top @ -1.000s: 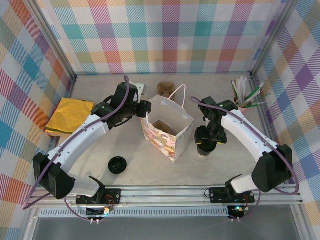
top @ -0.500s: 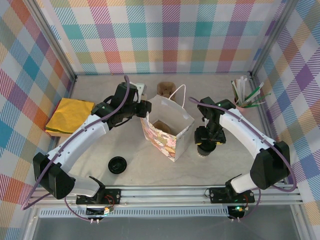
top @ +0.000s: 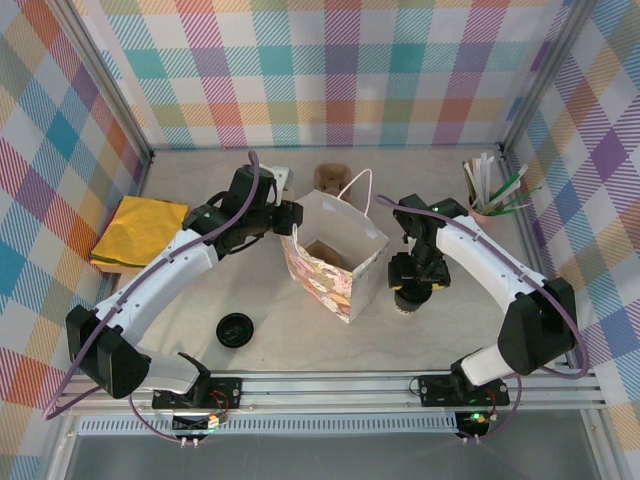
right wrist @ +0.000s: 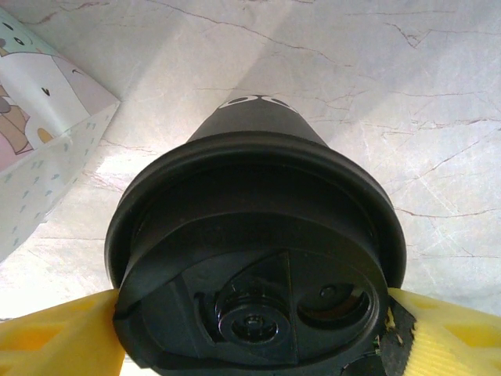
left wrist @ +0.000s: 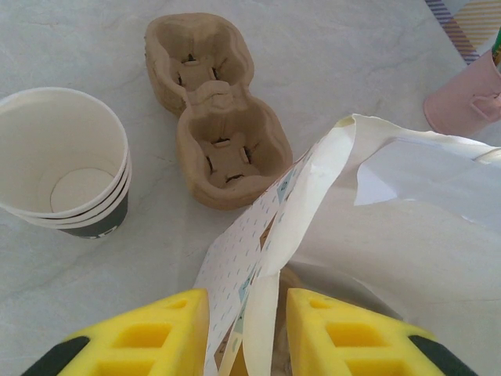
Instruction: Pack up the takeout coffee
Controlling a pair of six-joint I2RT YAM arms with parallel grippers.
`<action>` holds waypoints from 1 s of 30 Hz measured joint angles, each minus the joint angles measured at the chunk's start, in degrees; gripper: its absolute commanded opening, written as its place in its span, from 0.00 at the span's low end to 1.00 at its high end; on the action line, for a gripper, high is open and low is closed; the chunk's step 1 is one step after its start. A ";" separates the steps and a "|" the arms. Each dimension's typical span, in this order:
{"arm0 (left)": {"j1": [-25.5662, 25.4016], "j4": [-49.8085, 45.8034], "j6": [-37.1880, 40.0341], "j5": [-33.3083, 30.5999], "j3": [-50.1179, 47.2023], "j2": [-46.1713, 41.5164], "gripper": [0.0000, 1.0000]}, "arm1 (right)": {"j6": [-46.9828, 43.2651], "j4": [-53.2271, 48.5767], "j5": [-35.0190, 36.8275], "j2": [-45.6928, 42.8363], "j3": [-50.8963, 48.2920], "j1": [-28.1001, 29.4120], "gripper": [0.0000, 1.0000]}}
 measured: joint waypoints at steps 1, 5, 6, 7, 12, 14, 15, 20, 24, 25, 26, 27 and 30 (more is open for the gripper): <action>0.00 0.00 0.00 0.00 -0.02 0.00 0.32 | 0.00 0.13 0.02 0.04 -0.15 0.00 0.80; 0.00 0.00 0.00 0.00 -0.02 0.00 0.32 | 0.00 0.39 0.22 0.07 -0.61 0.00 0.80; 0.02 0.00 0.00 0.00 -0.02 0.00 0.32 | 0.02 0.44 0.26 0.09 -0.61 0.00 0.80; 0.02 0.00 0.00 0.00 -0.02 0.00 0.32 | 0.00 0.50 0.28 0.09 -0.63 0.00 0.80; 0.02 -0.02 0.20 -0.04 -0.02 -0.02 0.32 | 0.02 0.50 0.46 0.15 -0.63 0.00 0.80; 0.02 -0.02 0.24 -0.07 -0.02 -0.02 0.32 | 0.02 0.50 0.48 0.15 -0.68 0.00 0.80; 0.02 -0.02 0.26 -0.07 -0.02 -0.04 0.32 | 0.00 0.50 0.50 0.15 -0.68 0.00 0.80; 0.07 -0.02 0.46 -0.04 -0.02 -0.04 0.32 | 0.00 0.52 0.66 0.17 -0.68 0.00 0.80; 0.07 -0.02 0.46 -0.02 -0.02 -0.04 0.32 | 0.00 0.57 0.66 0.17 -0.79 0.00 0.80; 0.07 -0.02 0.46 -0.02 -0.02 -0.04 0.32 | 0.00 0.57 0.66 0.17 -0.79 0.00 0.80; 0.07 -0.02 0.46 0.00 -0.02 -0.04 0.32 | 0.00 0.61 0.66 0.17 -0.83 0.00 0.80; 0.07 -0.02 0.46 0.00 -0.02 -0.04 0.33 | 0.00 0.61 0.66 0.17 -0.85 0.00 0.80; 0.07 -0.02 0.48 0.00 -0.02 -0.04 0.33 | 0.00 0.61 0.66 0.17 -0.83 0.00 0.80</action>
